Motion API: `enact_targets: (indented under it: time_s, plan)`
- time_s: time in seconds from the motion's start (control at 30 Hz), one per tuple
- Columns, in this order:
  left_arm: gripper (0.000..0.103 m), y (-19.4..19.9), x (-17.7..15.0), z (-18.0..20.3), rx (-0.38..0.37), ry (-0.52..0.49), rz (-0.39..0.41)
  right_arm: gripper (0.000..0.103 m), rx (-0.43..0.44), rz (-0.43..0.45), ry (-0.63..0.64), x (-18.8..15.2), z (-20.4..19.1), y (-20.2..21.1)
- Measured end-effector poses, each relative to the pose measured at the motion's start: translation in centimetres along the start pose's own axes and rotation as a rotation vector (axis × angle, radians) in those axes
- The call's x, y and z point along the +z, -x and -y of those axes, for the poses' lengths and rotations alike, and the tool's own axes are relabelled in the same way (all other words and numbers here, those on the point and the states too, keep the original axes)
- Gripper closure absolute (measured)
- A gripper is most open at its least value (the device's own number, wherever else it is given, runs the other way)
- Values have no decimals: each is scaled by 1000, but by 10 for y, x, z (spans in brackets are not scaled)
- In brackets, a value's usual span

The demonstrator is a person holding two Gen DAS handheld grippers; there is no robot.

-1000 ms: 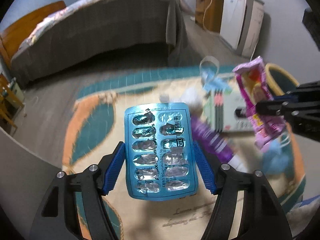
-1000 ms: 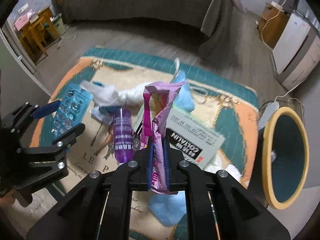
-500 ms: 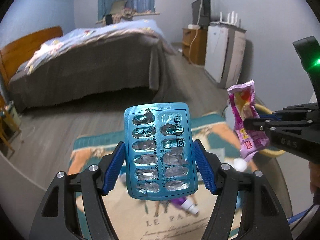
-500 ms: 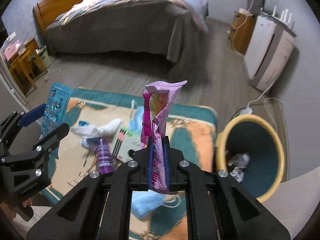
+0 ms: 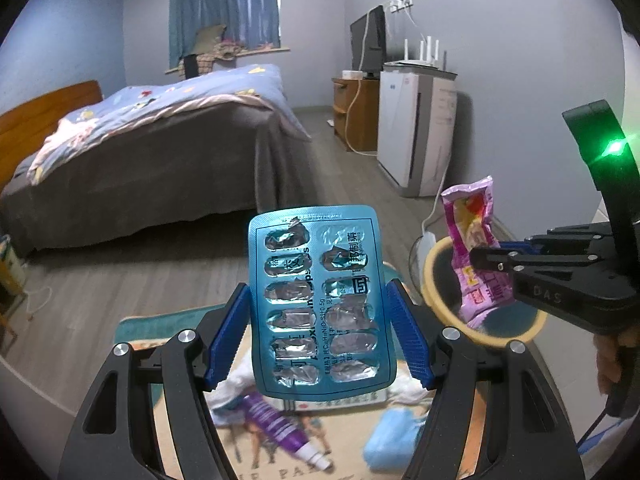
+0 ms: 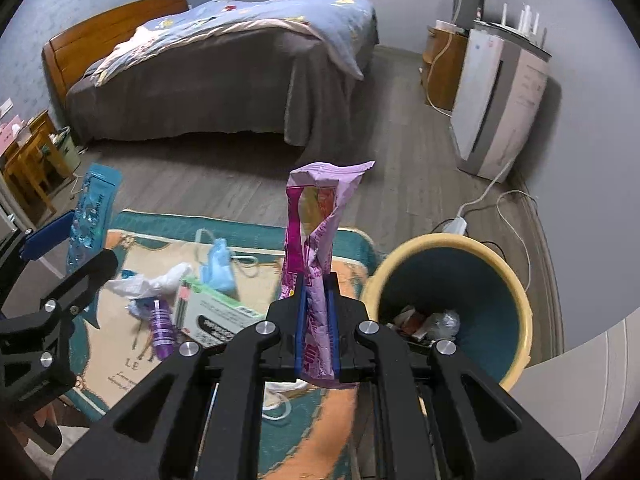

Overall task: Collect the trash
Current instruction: 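Lift and carry the wrapper and blister pack over the bin with both grippers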

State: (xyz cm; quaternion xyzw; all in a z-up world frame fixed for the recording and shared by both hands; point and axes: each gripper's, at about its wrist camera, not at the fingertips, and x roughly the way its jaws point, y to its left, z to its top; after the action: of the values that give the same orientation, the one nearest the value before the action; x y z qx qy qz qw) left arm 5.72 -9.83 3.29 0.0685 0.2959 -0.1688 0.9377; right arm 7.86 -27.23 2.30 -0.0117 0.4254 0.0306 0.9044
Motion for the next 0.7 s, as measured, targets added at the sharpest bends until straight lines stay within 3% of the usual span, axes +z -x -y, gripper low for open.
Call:
enact_targets:
  time_s: [0.47,0.7]
  plan:
    - [34,-41,8,54,-52,-52,-42,94,-51,-12,-144,-10,92,-11]
    - [34,-59,13,83,-119,-92,-77,94,-87,-33,-184,-18,126,-21]
